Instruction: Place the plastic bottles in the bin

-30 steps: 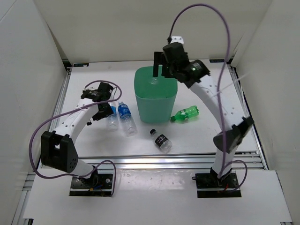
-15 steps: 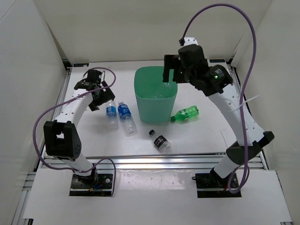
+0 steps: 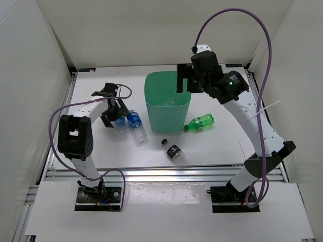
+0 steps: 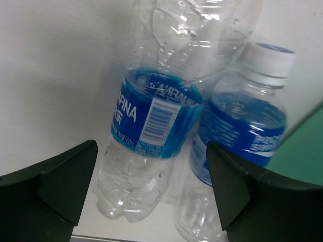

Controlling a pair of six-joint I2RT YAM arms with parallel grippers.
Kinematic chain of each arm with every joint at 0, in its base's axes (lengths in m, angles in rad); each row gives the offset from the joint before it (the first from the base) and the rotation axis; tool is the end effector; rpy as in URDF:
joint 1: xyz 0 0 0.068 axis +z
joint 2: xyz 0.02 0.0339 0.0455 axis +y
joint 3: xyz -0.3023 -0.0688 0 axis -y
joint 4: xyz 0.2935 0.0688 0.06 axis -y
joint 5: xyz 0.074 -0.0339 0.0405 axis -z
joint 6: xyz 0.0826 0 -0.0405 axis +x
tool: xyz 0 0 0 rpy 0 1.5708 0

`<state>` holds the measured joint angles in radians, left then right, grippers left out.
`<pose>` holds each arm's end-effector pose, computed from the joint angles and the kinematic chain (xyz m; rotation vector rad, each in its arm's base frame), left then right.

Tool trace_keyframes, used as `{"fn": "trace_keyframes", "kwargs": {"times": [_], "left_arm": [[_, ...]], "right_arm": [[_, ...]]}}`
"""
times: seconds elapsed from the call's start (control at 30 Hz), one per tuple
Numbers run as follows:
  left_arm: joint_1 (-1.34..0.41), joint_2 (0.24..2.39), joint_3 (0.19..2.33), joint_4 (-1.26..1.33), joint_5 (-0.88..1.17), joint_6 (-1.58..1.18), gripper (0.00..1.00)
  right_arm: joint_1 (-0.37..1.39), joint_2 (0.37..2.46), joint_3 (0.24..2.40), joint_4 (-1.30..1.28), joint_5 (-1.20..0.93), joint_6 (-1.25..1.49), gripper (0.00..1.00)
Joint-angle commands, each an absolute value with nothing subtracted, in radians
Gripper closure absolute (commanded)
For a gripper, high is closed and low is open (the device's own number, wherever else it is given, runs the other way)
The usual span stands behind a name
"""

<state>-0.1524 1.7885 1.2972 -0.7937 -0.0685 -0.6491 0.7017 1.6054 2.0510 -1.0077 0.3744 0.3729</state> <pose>0.4125 -0.0576 0.1730 -0.7144 2.7602 -0.0701 0.3228 0.2333 0.5158 -0.1264 2.0958 0.2501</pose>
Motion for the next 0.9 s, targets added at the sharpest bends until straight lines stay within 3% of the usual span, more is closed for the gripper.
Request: {"fn": "trace_keyframes", "kwargs": {"times": [0.0, 0.03, 0.17, 0.2, 0.23, 0.33, 0.63, 0.87], "left_arm": [[-0.152, 1.810, 1.298, -0.782, -0.084, -0.660, 0.01], [-0.152, 1.824, 1.298, -0.782, -0.084, -0.649, 0.01], [-0.152, 1.858, 1.298, -0.773, -0.072, -0.649, 0.17], [-0.152, 1.839, 1.298, -0.773, -0.083, -0.649, 0.24], [-0.152, 1.827, 1.298, -0.773, -0.083, -0.649, 0.39], [-0.152, 1.769, 1.298, -0.799, -0.118, -0.687, 0.54], [-0.254, 1.481, 1.619, -0.965, -0.305, -0.787, 0.50], [-0.524, 1.537, 1.876, -0.867, -0.264, -0.685, 0.41]], "right_arm": [[0.686, 1.540, 2.037, -1.003, 0.371, 0.348, 0.00], [0.686, 1.540, 2.028, -1.003, 0.371, 0.348, 0.00], [0.675, 1.519, 2.008, -1.003, 0.371, 0.357, 0.00], [0.675, 1.519, 1.997, -1.012, 0.371, 0.357, 0.00], [0.666, 1.519, 1.997, -1.012, 0.371, 0.357, 0.00], [0.666, 1.519, 1.988, -1.012, 0.362, 0.367, 0.00], [0.666, 1.519, 1.988, -1.022, 0.353, 0.397, 0.00], [0.615, 1.519, 1.902, -1.034, 0.362, 0.526, 0.00]]}}
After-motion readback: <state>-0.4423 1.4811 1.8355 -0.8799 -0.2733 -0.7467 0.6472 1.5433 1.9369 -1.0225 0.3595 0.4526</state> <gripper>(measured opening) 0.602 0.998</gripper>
